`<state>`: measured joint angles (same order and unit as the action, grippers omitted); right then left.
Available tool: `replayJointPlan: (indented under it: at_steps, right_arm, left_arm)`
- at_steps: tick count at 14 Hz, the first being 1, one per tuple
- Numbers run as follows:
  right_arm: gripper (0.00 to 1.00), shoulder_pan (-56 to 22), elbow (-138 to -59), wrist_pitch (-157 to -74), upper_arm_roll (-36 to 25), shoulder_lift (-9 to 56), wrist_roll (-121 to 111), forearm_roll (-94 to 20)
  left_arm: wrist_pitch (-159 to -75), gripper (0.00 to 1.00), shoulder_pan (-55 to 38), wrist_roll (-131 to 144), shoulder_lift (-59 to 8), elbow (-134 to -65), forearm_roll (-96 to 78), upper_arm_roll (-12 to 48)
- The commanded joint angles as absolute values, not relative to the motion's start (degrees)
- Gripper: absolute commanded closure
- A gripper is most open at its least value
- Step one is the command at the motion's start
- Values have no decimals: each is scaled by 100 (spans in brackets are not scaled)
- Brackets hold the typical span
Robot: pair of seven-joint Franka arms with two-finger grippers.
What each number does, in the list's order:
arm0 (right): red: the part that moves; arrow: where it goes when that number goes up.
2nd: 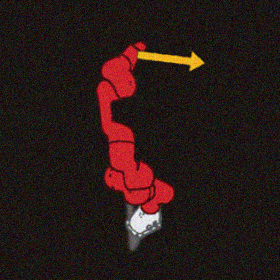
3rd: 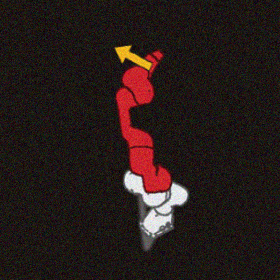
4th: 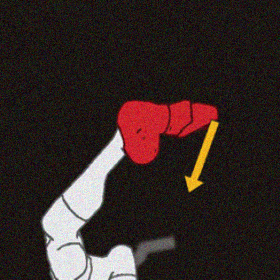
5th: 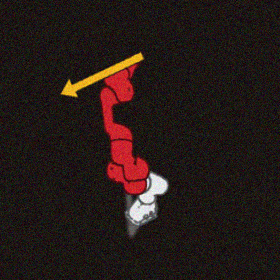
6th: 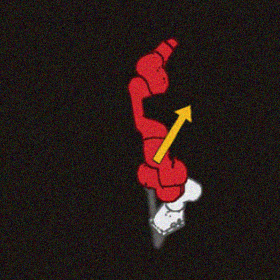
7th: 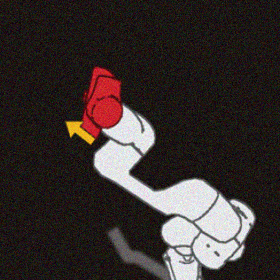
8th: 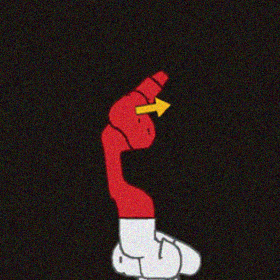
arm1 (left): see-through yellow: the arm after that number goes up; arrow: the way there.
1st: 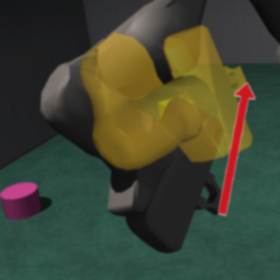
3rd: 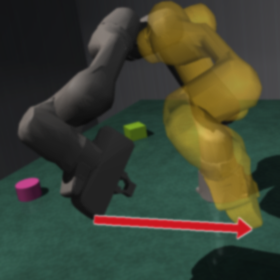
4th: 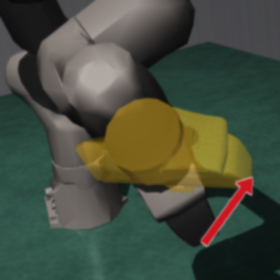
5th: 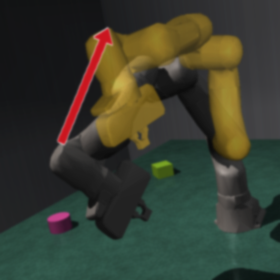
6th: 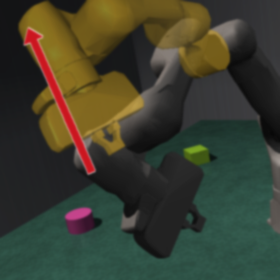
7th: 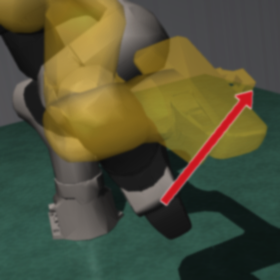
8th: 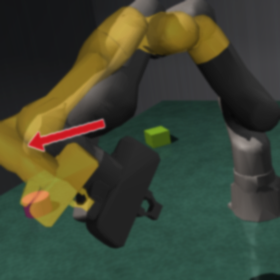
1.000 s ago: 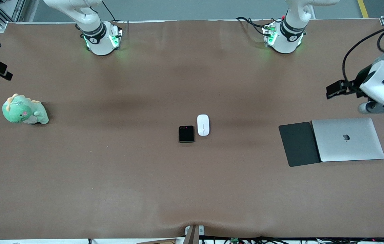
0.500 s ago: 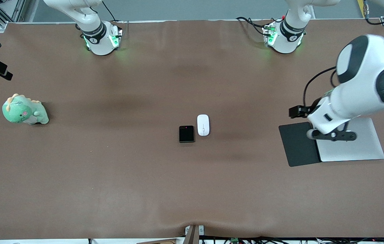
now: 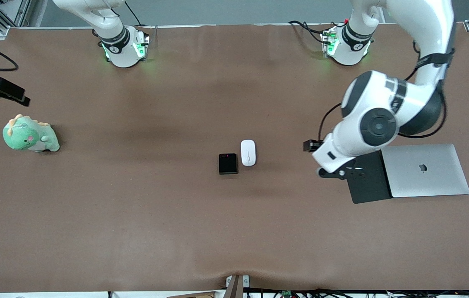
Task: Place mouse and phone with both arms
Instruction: 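Reach the left gripper toward the white mouse while the right gripper reaches out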
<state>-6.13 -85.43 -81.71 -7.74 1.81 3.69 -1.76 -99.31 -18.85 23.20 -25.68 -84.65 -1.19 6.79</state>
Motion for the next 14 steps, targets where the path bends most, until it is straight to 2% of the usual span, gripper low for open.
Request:
replayJointPlan:
  at_steps: [1,3,7,10,14]
  right_arm:
    - [0,-931,-8464,-8410,-782,587,439,-526]
    - [0,-1054,-8464,-8403,-782,843,439,-589]
    - [0,-1090,-8473,-8358,-791,940,439,-580]
    - [0,-1256,-8508,-8429,-782,1405,439,-650]
    - [0,-1440,-8455,-8629,-782,1714,448,-861]
  left_arm:
    - [-10264,0,-2170,2977,-2838,-8350,-211,659]
    - [-10589,0,-2442,3487,-3049,-8341,-211,659]
    - [-11318,0,-2969,4507,-3558,-8314,-202,659]
    - [-11969,0,-3400,4649,-3910,-8314,-158,650]
    - [-12497,0,-3655,4658,-4236,-8314,-132,607]
